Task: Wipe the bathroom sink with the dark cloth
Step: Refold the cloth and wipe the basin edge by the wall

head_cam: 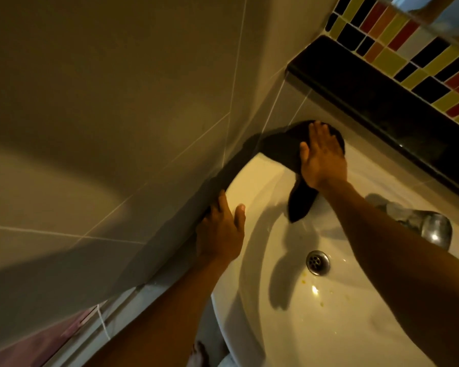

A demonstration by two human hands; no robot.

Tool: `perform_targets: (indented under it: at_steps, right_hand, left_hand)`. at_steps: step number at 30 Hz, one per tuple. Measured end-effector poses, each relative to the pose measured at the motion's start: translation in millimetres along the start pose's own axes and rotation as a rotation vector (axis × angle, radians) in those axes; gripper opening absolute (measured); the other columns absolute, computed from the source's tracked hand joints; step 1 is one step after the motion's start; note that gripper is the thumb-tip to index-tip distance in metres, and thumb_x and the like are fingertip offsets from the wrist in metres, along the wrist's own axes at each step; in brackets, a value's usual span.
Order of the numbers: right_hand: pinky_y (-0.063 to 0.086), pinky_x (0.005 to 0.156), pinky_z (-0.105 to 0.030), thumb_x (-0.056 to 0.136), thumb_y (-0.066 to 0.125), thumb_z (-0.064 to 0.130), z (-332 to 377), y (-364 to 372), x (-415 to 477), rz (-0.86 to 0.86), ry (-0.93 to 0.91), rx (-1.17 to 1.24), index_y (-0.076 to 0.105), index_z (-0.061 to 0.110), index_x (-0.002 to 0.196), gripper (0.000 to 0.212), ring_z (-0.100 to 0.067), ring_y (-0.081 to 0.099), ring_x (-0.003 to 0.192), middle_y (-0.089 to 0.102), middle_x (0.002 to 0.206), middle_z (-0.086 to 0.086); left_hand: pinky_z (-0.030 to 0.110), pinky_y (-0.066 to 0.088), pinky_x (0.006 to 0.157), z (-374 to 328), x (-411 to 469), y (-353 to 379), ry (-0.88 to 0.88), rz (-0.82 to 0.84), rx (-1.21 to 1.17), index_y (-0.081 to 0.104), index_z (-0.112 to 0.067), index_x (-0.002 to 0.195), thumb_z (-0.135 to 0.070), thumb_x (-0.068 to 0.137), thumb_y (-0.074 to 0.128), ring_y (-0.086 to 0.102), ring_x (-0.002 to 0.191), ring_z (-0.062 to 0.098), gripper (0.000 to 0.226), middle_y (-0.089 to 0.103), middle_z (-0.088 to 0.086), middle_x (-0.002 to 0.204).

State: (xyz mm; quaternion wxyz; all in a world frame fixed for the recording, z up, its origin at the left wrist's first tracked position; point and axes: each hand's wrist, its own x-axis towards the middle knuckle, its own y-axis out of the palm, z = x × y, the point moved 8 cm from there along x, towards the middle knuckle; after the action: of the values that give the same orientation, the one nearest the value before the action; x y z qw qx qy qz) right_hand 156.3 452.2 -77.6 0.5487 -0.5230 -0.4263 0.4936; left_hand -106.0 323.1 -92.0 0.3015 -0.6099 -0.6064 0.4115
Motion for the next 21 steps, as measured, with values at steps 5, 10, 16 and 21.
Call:
perform_targets:
  at_steps: [5,10,16,21]
  right_hand:
    - [0.000,0.121,-0.040,0.097,0.004,0.047,-34,4,-29,-0.007,0.123,-0.037,0.001,0.015,0.152,0.064,-0.022,-0.001,0.149,0.002,0.162,-0.007]
    - [0.000,0.121,-0.044,0.100,0.012,0.042,-85,14,-91,0.029,0.467,-0.051,-0.007,0.008,0.151,0.064,-0.030,-0.006,0.149,-0.009,0.161,-0.014]
    - [-0.001,0.119,-0.043,0.100,0.015,0.040,-74,15,-104,0.008,0.683,0.063,-0.002,-0.001,0.150,0.067,-0.034,-0.004,0.149,-0.008,0.160,-0.020]
    - [-0.002,0.119,-0.047,0.099,0.020,0.046,-17,24,-83,-0.013,0.546,0.066,0.001,0.002,0.151,0.070,-0.038,0.001,0.148,0.003,0.159,-0.024]
  left_hand:
    - [0.043,0.053,0.079,-2,0,-4,-0.004,0.017,-0.058,0.041,-0.008,0.139,-0.050,0.096,0.039,0.066,0.099,0.035,0.060,0.063,0.020,0.121]
    - [0.046,0.051,0.081,1,-1,-1,-0.027,0.050,-0.006,0.036,-0.009,0.143,-0.051,0.097,0.035,0.064,0.100,0.040,0.062,0.060,0.021,0.125]
    - [0.048,0.050,0.086,1,-2,2,-0.045,0.049,0.050,0.032,-0.011,0.144,-0.052,0.097,0.030,0.062,0.105,0.043,0.063,0.057,0.021,0.131]
    - [0.049,0.050,0.087,-3,1,3,-0.052,0.053,0.044,0.029,-0.010,0.145,-0.051,0.098,0.029,0.060,0.109,0.043,0.063,0.055,0.022,0.134]
